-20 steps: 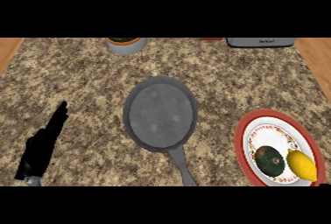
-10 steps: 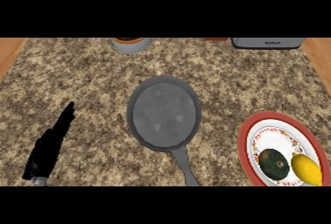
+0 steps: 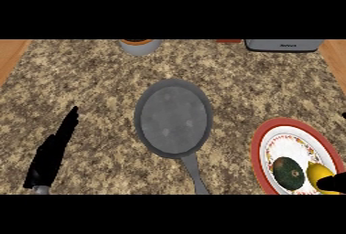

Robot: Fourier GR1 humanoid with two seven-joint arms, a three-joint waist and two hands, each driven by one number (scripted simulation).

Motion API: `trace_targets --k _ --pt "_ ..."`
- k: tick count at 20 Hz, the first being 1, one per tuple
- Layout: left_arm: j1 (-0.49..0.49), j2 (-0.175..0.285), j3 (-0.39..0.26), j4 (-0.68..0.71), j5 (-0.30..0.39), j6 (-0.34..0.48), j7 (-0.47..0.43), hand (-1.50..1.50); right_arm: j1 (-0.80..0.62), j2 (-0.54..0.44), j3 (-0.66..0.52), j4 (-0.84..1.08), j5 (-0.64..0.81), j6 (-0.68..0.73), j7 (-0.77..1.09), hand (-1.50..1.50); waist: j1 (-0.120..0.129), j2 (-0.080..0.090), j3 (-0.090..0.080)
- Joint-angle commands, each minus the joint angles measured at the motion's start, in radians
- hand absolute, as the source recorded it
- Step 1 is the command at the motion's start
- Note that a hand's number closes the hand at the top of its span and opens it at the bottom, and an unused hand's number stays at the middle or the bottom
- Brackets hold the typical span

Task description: Pick the squash from the plate and place it in the pan

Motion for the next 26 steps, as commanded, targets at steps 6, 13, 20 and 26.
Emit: trace_targets --k 6,13,20,26 --pt "0.036 -0.037 0.007 0.034 -0.034 0.002 -0.038 0.0 -0.061 0.006 0.111 0.031 -0.009 0.17 0.142 -1.5 -0.017 -0.004 0.0" --pt "0.057 -0.04 0.024 -0.017 -0.039 -0.021 -0.017 0.0 -0.279 0.157 0.226 0.181 0.05 0.173 0.262 -1.5 -0.001 -0.001 0.0" --pt "0.0 -0.026 0.063 -0.006 -0.02 -0.066 0.002 0.0 -0.236 0.139 0.287 0.161 0.072 0.18 0.305 -1.5 -0.011 -0.002 0.0" --pt "0.048 -0.08 0.037 0.012 -0.073 -0.032 -0.044 0.0 -0.214 0.168 0.3 0.202 0.11 0.174 0.286 -1.5 -0.014 -0.003 0.0"
